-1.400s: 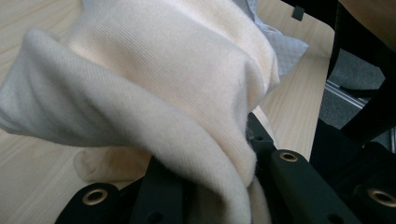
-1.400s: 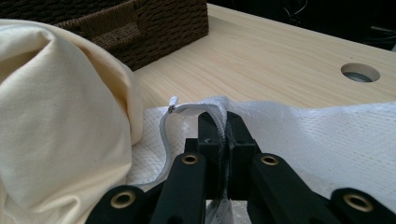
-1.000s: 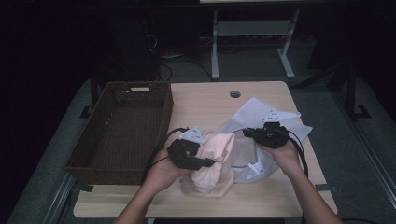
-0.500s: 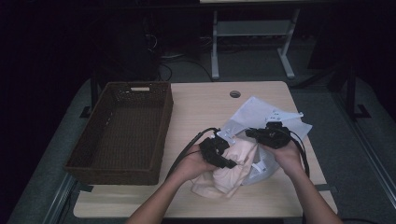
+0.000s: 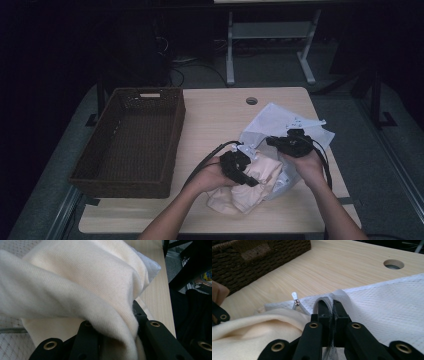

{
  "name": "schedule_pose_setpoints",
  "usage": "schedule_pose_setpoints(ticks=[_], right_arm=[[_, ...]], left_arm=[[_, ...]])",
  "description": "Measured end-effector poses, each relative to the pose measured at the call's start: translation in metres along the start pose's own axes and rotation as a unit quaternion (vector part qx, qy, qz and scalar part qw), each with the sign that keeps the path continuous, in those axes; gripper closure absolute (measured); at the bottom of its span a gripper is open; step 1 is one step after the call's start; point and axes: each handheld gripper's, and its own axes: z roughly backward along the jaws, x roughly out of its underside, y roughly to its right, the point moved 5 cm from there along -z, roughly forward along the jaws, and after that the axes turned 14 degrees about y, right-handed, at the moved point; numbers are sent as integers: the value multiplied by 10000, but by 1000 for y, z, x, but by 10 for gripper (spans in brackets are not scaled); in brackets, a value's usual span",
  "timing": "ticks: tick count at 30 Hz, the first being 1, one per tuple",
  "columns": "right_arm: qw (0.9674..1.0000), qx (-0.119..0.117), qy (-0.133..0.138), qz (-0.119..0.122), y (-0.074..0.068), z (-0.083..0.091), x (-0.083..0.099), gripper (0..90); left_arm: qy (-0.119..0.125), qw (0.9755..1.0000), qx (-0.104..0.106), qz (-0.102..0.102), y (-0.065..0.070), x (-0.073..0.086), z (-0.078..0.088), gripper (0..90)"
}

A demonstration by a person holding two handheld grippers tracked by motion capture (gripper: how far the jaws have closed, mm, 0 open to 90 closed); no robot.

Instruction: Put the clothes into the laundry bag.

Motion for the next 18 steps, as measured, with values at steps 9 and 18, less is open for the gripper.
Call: schedule_pose_setpoints(ticks=[9, 18], right_arm=[[9998, -143, 47, 109, -8, 5, -3, 867], [9992, -325, -139, 184, -17, 12, 4, 867]], left_arm=[[51, 9990, -237, 369, -21, 0, -2, 730], [148, 9898, -1099, 890, -56, 3, -2, 707]])
